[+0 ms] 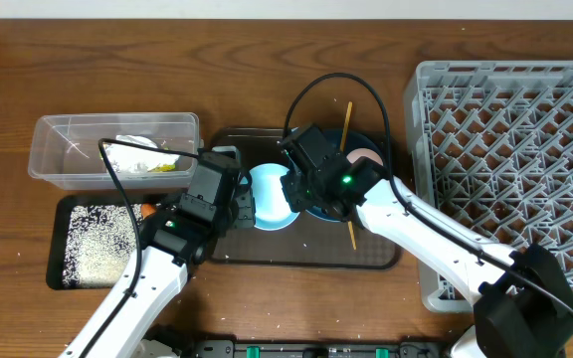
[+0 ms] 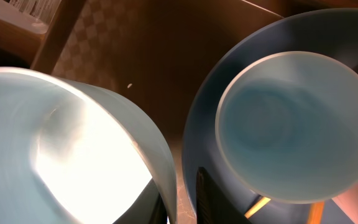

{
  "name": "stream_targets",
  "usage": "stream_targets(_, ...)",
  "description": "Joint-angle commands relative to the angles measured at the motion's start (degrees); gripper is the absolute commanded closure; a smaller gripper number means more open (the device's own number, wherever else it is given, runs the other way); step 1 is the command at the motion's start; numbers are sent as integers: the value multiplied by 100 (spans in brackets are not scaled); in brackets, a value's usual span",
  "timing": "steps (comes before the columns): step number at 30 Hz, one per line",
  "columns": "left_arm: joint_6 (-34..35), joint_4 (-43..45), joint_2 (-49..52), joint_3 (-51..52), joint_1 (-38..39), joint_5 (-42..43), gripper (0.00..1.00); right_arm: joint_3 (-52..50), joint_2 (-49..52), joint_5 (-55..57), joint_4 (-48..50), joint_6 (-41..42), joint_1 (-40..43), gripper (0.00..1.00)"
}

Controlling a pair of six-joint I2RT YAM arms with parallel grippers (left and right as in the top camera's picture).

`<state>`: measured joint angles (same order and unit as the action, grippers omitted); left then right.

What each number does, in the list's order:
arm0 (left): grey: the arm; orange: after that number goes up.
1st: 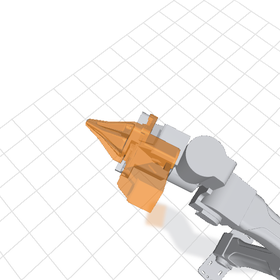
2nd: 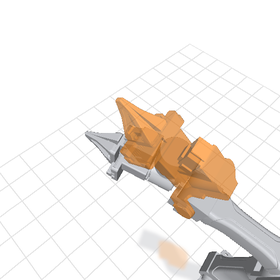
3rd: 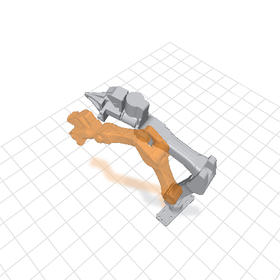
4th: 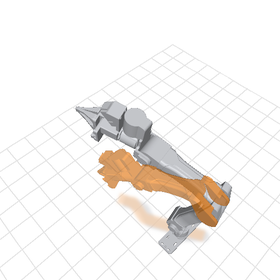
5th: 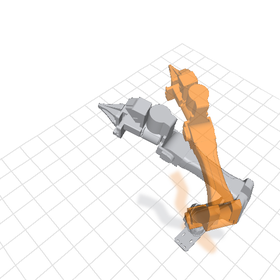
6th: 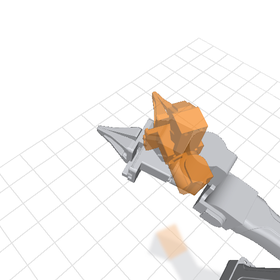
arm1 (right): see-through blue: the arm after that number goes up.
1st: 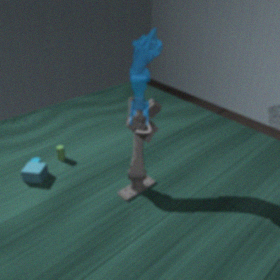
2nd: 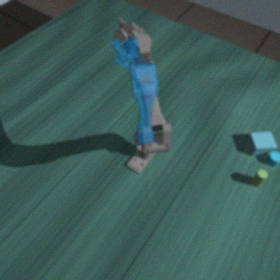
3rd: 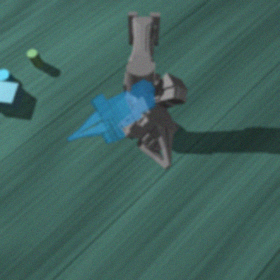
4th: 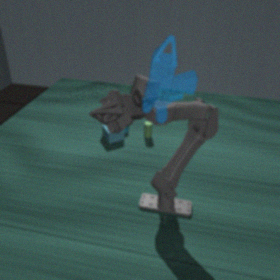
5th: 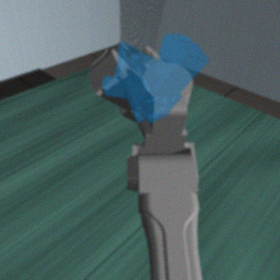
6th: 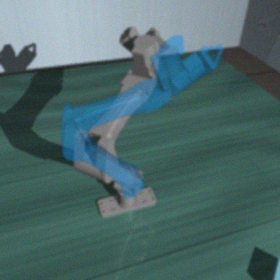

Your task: Sort waste into correct bins and load items into the dishwasher rack

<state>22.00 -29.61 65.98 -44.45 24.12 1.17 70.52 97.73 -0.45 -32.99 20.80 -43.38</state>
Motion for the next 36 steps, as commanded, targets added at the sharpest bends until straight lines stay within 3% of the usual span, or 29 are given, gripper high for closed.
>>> stream_targets(1, -101, 11, -52, -79, 13, 11, 94, 74, -101, -2, -7, -28, 33, 84)
stream_targets(16, -101, 11, -50, -79, 13, 11, 94, 74, -334, 0, -44, -26, 33, 89)
stream_targets(24, -101, 11, -50, -79, 13, 11, 94, 70, -321, 7, -122, -26, 31, 78)
stream_targets(30, -101, 11, -50, -79, 13, 11, 94, 63, -264, 24, -120, -26, 28, 84)
stream_targets(36, -101, 11, -50, -79, 13, 9, 94, 63, -201, 24, -105, -24, 22, 84)
